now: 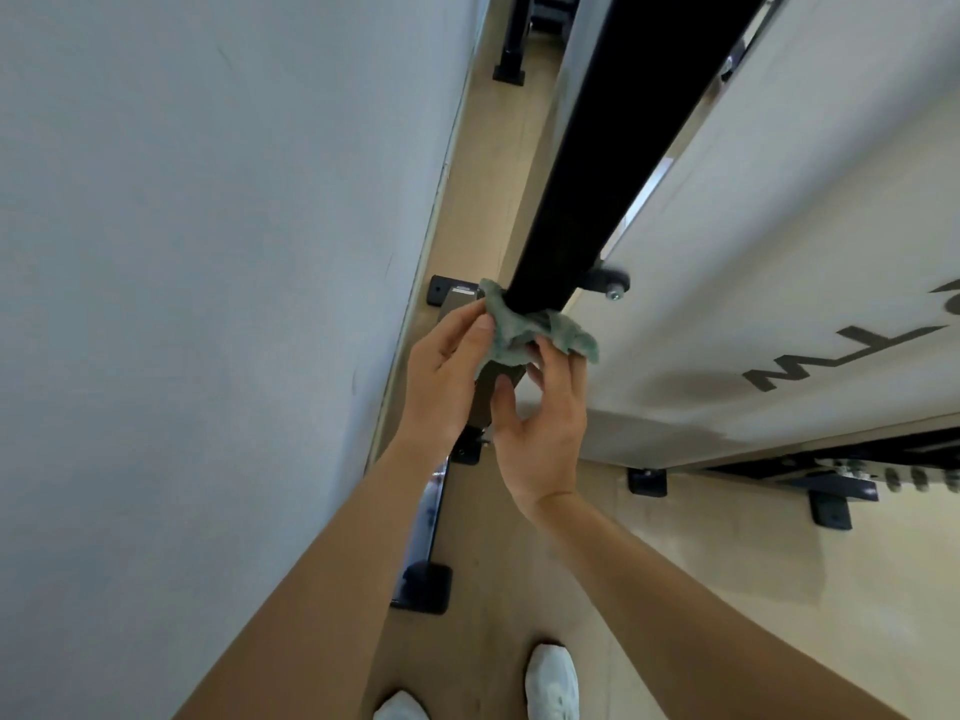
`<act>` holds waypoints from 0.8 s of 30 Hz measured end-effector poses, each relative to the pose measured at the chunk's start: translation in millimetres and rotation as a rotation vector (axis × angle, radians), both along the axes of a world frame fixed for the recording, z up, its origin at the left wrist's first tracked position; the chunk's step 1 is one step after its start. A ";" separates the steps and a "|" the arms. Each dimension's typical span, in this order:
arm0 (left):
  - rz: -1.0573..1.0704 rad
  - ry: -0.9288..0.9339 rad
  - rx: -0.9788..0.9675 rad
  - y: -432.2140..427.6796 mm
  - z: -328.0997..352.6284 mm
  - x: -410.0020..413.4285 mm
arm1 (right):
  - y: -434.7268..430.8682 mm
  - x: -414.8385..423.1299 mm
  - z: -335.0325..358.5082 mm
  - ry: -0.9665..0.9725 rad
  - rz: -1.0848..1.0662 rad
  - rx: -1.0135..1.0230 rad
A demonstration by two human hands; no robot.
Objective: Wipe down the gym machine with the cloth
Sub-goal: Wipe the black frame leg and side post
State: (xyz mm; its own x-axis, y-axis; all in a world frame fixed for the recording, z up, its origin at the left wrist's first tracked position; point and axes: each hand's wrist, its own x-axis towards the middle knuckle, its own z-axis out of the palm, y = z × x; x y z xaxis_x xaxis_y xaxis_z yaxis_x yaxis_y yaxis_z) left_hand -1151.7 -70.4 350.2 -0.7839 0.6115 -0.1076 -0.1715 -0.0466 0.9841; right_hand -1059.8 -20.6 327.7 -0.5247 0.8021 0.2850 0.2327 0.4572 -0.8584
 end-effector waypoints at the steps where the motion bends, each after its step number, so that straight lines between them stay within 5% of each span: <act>1: -0.005 -0.010 0.001 1.4 -3.3 -3.1 | -0.3 0.2 -3.6 0.041 -0.004 -0.056; 10: 0.008 0.110 -0.049 17.3 -44.0 -21.7 | 8.3 5.0 -35.6 0.256 0.027 -0.627; 14: -0.018 -0.013 -0.062 18.9 -74.1 -18.9 | 9.2 9.2 -64.8 0.300 0.088 -0.764; 20: -0.037 -0.087 -0.028 16.7 -126.4 -22.9 | 13.4 -11.1 -108.9 0.514 -0.102 -1.249; 24: -0.044 -0.021 -0.019 16.5 -153.9 -28.6 | 17.4 -25.7 -138.0 0.606 -0.128 -1.388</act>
State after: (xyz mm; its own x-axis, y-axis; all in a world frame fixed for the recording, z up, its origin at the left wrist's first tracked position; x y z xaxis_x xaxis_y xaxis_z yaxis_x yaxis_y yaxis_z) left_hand -1180.3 -53.9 196.3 -0.7534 0.6434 -0.1357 -0.1937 -0.0199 0.9809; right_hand -1085.6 -3.2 189.7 -0.5177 0.6383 -0.5697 -0.3279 -0.7630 -0.5570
